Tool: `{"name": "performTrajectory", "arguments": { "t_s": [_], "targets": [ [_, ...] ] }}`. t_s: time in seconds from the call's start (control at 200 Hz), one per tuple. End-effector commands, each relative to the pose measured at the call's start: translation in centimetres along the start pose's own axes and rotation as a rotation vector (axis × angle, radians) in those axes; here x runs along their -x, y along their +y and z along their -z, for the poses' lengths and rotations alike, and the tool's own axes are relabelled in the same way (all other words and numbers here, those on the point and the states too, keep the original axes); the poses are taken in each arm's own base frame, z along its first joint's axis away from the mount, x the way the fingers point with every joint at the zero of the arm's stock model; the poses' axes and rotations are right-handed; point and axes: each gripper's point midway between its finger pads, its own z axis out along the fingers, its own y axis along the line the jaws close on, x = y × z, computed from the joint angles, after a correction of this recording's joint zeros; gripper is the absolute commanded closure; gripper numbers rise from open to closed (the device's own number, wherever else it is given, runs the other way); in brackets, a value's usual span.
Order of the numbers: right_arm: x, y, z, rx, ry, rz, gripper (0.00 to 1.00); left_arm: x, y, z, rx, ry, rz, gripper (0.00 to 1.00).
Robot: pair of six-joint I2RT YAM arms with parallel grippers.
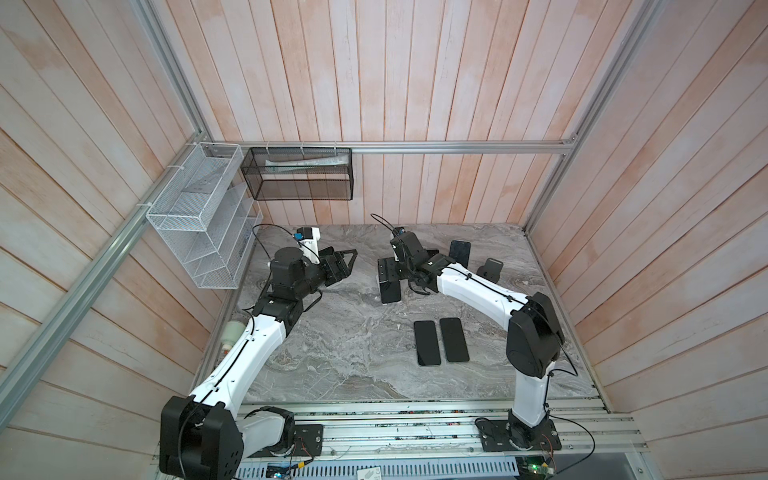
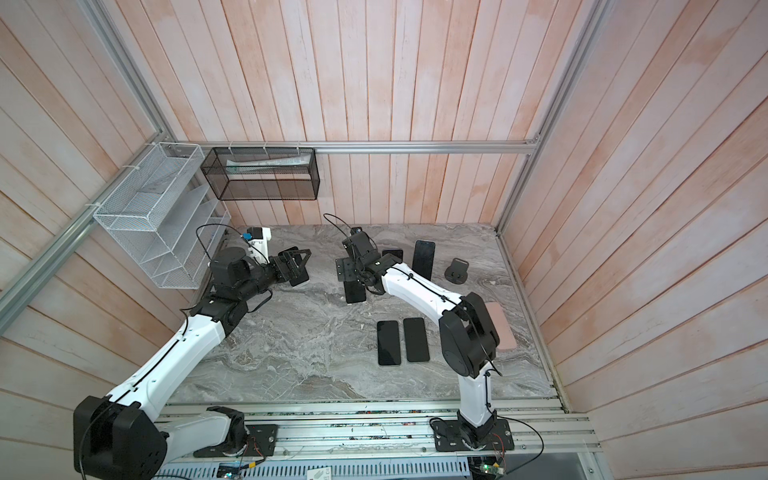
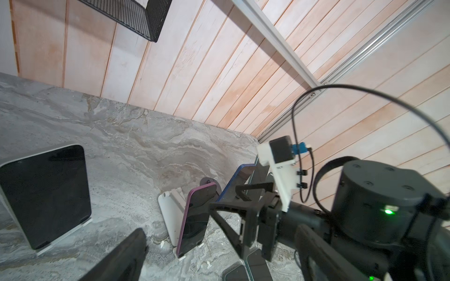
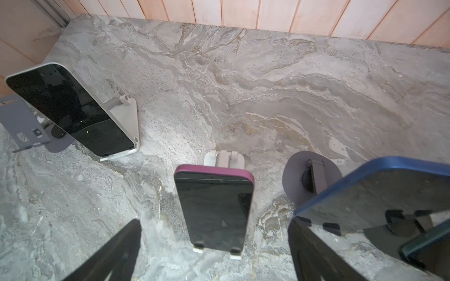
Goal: Remove the phone from the phone stand
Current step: 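Lower the right gripper and close it on the pink-edged phone's top edge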
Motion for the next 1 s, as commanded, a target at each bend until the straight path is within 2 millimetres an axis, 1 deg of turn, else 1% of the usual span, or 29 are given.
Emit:
{"name": "performTrajectory", "arguments": {
  "t_s": [0.0,0.06,0.105,0.225,0.345,0.465,0.635,0.72,0.92,0.995],
  "targets": [
    [1.5,0.2,-0.1,-0.025,-0.02,0.029,0.02,1.2,-1.5,0.4,-0.058,-0.037,-0.02,0.03],
    [1.9,0.2,-0.7,-0.036,-0.018,0.034,0.02,0.8,-1.4,0.2,-0.068,-0.027,-0.009,0.03],
    [1.7,0.0,-1.3,-0.05,-0.004,0.035,0.03,0.6,-1.5,0.1,-0.079,-0.019,-0.001,0.03],
    [2.1,-0.1,-2.2,-0.057,0.007,0.029,0.02,0.0,-1.6,-0.4,-0.106,0.01,0.011,0.04],
    [2.2,-0.5,-3.0,-0.068,0.017,0.017,0.02,-0.5,-2.2,-0.7,-0.148,0.033,0.02,0.05],
    [2.3,-1.0,-3.5,-0.076,0.017,-0.003,0.02,-0.5,-2.4,-0.7,-0.162,0.032,0.022,0.05],
    [1.4,-0.8,-4.3,-0.059,0.045,-0.022,0.02,-0.5,-2.2,-0.7,-0.157,0.025,0.039,0.06],
    [0.8,-1.1,-4.7,-0.072,0.055,-0.04,0.02,-0.7,-2.1,-0.8,-0.158,0.031,0.041,0.06],
    [0.4,-0.8,-5.0,-0.05,0.05,-0.071,0.04,-0.8,-2.2,-0.9,-0.17,0.036,0.052,0.07],
    [0.1,-1.1,-5.3,-0.062,0.051,-0.08,0.04,-0.8,-2.3,-0.9,-0.175,0.035,0.052,0.07]
  ]
}}
